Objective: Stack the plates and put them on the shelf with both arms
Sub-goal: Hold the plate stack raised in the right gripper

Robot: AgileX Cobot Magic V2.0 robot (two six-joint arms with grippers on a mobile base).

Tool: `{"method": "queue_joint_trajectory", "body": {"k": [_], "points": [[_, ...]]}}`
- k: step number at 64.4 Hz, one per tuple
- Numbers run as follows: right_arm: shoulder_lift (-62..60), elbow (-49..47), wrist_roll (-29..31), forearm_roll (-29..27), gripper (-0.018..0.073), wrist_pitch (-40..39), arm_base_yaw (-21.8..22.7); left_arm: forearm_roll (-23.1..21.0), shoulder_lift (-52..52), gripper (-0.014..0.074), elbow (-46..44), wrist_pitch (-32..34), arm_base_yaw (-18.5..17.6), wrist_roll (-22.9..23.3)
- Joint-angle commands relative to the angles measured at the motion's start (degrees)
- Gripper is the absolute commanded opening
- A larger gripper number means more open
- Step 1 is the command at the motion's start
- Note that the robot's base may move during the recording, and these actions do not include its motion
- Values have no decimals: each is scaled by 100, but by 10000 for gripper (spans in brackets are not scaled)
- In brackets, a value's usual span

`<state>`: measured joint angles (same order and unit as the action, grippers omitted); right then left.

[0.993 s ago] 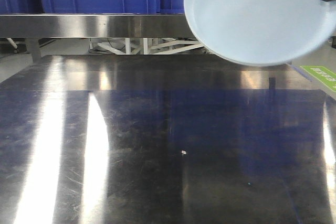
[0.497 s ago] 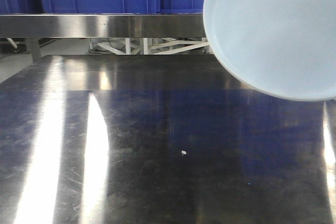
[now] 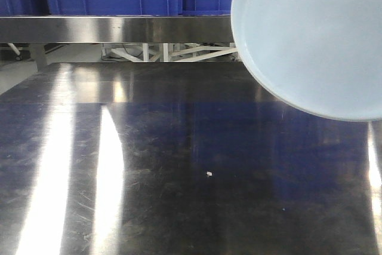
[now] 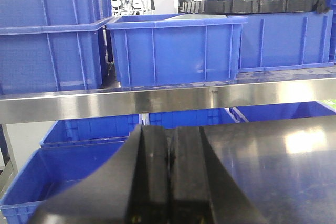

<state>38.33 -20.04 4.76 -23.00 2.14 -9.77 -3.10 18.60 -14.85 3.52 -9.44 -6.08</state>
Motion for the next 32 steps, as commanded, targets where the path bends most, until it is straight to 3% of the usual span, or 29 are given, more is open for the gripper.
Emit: {"method": "queue_joint_trajectory", "body": {"k": [1, 32], "points": [[-35, -171, 17, 35, 30, -499, 43, -11, 61, 83, -204, 511, 9, 34], [-35, -171, 17, 35, 30, -499, 43, -11, 61, 83, -204, 511, 9, 34]]}}
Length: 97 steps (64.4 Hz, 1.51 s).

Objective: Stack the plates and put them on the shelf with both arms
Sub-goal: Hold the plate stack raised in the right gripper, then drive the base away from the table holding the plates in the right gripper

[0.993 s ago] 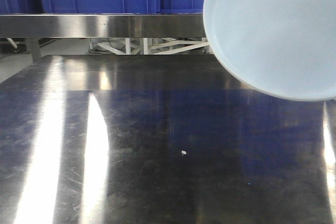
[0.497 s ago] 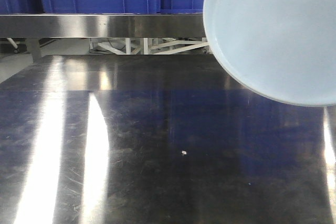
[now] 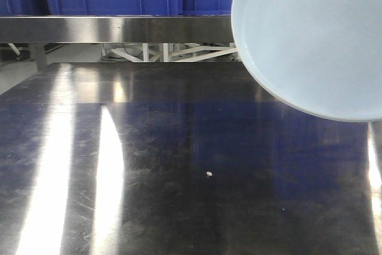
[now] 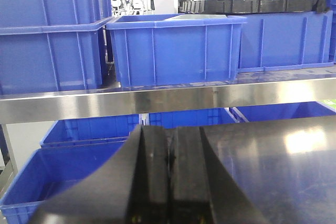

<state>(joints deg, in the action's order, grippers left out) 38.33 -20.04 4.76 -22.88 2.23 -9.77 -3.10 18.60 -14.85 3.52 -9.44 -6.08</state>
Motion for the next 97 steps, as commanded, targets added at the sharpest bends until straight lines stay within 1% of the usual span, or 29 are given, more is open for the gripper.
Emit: {"method": "queue_joint_trajectory", "body": {"k": [1, 97], "points": [[-35, -171, 17, 24, 30, -509, 43, -11, 61, 83, -204, 511, 9, 34], [-35, -171, 17, 24, 30, -509, 43, -11, 61, 83, -204, 511, 9, 34]]}}
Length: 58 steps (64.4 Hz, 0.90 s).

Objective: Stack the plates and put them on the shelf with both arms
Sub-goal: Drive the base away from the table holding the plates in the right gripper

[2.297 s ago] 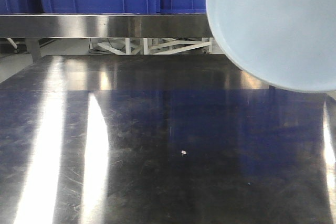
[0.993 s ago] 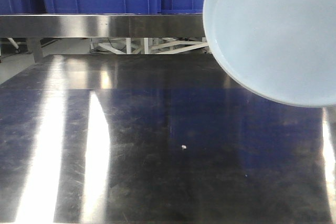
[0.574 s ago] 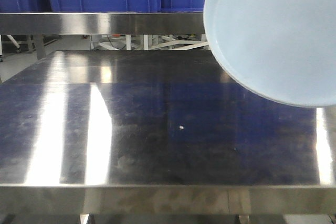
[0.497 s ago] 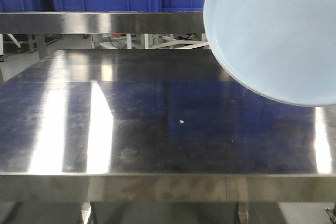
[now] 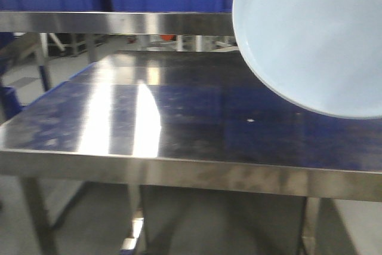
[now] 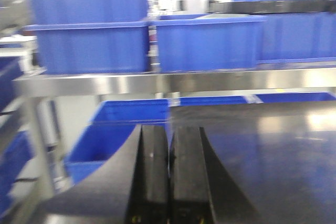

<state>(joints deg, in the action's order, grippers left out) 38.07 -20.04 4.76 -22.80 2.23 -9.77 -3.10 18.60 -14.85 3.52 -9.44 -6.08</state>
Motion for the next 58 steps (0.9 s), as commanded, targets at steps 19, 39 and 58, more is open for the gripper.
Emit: {"method": "queue_joint_trajectory", "body": {"k": [19, 39, 58], "points": [[-9, -171, 17, 15, 30, -509, 43, -11, 61, 83, -204, 511, 9, 34], [-9, -171, 17, 15, 30, -509, 43, -11, 61, 83, -204, 511, 9, 34], [-9, -171, 17, 15, 30, -509, 43, -11, 61, 83, -204, 511, 9, 34]]}}
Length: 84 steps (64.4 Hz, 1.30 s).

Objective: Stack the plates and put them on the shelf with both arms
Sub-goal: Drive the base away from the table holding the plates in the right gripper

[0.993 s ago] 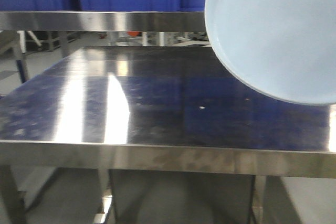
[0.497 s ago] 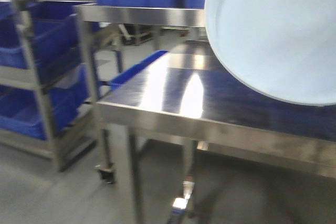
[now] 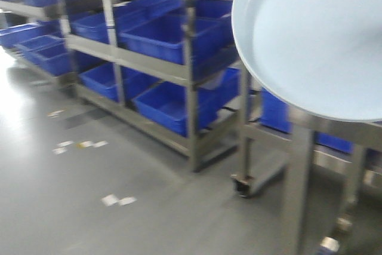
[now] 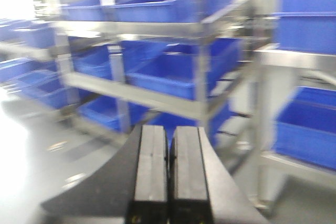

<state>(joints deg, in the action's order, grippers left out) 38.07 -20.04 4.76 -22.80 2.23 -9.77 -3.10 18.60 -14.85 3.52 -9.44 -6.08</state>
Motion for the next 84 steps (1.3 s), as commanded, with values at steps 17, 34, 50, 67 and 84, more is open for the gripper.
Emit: {"method": "queue_joint_trajectory", "body": {"k": [17, 34, 50, 67, 84], "points": [[-9, -171, 17, 15, 30, -509, 43, -11, 61, 83, -204, 511, 9, 34], [-9, -171, 17, 15, 30, -509, 43, -11, 61, 83, -204, 511, 9, 34], [-9, -171, 17, 15, 30, -509, 43, -11, 61, 83, -204, 511, 9, 34], [-9, -171, 17, 15, 30, -509, 43, -11, 61, 83, -204, 511, 9, 34], [-9, -171, 17, 15, 30, -509, 43, -11, 61, 83, -204, 511, 9, 34]]}}
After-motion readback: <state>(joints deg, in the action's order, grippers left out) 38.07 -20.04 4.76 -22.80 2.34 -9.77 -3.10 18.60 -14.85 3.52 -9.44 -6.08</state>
